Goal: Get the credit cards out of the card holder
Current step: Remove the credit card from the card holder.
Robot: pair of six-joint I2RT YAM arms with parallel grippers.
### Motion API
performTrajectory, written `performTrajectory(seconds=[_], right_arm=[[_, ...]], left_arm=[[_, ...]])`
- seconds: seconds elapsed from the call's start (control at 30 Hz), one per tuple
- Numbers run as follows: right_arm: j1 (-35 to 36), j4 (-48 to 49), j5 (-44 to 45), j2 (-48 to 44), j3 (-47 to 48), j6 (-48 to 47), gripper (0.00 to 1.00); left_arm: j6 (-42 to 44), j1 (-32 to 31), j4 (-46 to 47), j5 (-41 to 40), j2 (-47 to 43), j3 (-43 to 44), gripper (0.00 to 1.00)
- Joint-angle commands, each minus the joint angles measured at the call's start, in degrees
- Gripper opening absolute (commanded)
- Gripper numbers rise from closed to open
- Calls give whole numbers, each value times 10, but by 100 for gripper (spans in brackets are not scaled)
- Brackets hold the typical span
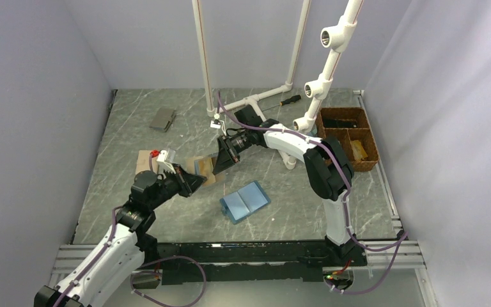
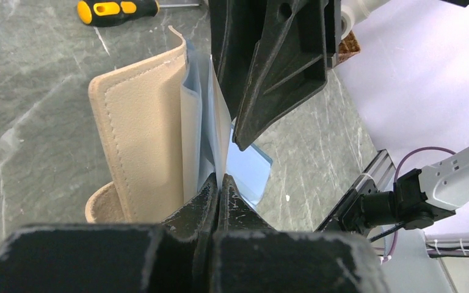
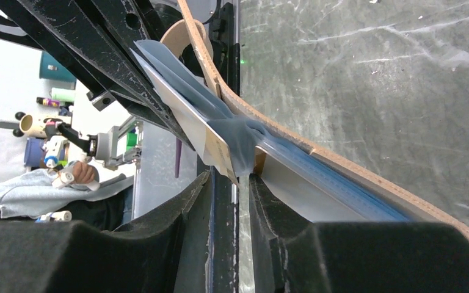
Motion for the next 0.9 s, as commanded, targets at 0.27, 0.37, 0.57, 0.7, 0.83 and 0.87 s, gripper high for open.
performTrajectory(seconds=[0.27,0.37,0.57,0.7,0.83,0.87], right_arm=[[-2,86,-65,-22,-23,60,32],[-2,101,-74,-25,-27,73,30],[-2,122,-89,-28,-31,95,12],[-3,110,-86,-25,-27,86,0],[-6,98,-79,-25,-24,73,0],[-6,96,-79,-24,-25,71,0]], left_arm=[[-40,1,106,24,-5,-16,0],[-46,1,118,23,-3,-20,0],[-51,1,122,17,-1,-24,0],[-52,1,76,-12,-11,-13,11],[-52,2,19,-34,-35,-2,32],[-54,2,12,-39,-40,-1,36]])
